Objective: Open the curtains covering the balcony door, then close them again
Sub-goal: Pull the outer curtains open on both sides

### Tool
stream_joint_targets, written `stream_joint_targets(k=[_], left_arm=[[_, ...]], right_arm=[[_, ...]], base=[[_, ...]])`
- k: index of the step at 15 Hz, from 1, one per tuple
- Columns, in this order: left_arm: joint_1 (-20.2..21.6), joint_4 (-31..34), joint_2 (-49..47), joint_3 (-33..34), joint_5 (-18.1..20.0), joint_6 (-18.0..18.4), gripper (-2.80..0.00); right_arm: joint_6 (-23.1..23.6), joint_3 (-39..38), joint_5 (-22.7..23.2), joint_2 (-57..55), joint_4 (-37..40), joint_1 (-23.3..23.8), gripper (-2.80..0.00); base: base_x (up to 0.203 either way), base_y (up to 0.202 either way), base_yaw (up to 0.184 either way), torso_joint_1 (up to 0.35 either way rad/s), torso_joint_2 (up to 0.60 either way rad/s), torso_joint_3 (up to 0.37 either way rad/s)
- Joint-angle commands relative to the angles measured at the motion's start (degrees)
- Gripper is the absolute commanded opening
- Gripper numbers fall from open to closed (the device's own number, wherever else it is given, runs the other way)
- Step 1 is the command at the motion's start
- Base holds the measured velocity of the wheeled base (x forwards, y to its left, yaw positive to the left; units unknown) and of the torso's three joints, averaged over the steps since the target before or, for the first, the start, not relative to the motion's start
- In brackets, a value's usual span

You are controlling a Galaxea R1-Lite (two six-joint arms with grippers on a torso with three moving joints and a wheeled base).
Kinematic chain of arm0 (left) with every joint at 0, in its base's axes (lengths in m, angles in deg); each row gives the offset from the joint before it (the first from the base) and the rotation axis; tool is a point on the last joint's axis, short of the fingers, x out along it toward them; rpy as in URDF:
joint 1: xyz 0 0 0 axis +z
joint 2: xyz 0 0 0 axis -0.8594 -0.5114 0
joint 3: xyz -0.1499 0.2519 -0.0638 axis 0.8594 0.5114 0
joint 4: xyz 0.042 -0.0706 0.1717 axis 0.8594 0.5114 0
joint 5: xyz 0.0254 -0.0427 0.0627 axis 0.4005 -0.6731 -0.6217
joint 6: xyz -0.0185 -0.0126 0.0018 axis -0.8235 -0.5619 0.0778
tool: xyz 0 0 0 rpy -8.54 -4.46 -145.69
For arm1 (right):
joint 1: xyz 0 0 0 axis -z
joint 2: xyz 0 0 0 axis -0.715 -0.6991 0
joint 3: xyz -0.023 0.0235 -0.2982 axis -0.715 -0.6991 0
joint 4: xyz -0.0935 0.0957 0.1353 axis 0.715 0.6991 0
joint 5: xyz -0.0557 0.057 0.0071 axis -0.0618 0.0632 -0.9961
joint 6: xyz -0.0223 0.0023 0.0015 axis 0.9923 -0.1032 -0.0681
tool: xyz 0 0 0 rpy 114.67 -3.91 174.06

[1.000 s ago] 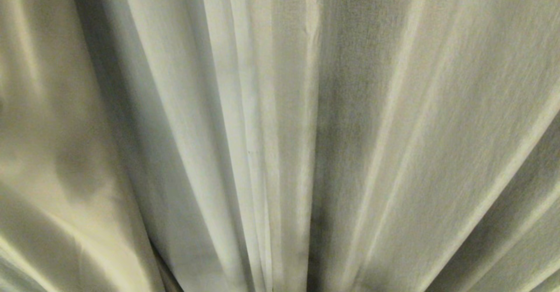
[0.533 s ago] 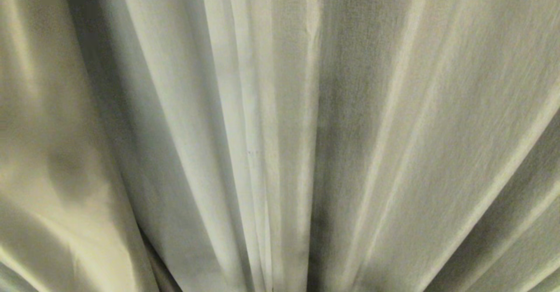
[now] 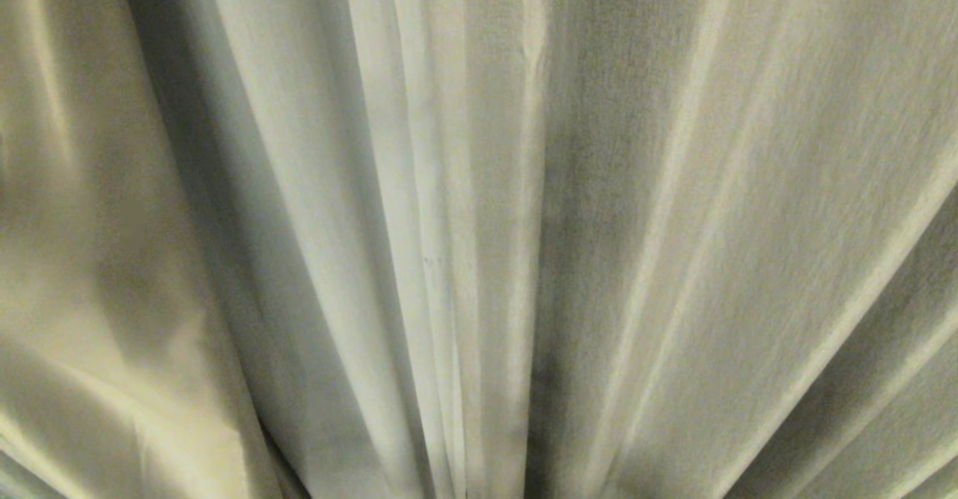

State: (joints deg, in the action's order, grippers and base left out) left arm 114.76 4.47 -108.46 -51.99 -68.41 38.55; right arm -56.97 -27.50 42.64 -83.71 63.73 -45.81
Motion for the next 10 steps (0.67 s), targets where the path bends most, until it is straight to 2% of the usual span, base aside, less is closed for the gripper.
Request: stream_joint_targets(k=[1, 2, 4, 10], left_arm=[[2.0, -0.4, -2.1, -2.8, 5.2, -0.3, -2.8], [3.4, -1.0, -3.7, -5.1, 8.0, -0.1, -2.8], [5.7, -4.1, -7.6, -9.0, 10.5, 0.6, -2.8], [11.2, -14.1, -14.7, -13.2, 11.3, 3.5, -2.8]], right_arm=[[0.1, 0.0, 0.0, -0.1, 0.0, 0.0, -2.8], [0.1, 0.0, 0.0, -0.1, 0.0, 0.0, -2.8], [0.1, 0.0, 0.0, -0.1, 0.0, 0.0, -2.8], [0.1, 0.0, 0.0, 0.0, 0.0, 0.0, -2.8]], base=[[0.0, 0.0, 0.0, 0.0, 0.0, 0.0], [0.0, 0.0, 0.0, 0.0, 0.0, 0.0], [0.0, 0.0, 0.0, 0.0, 0.0, 0.0], [0.0, 0.0, 0.0, 0.0, 0.0, 0.0]])
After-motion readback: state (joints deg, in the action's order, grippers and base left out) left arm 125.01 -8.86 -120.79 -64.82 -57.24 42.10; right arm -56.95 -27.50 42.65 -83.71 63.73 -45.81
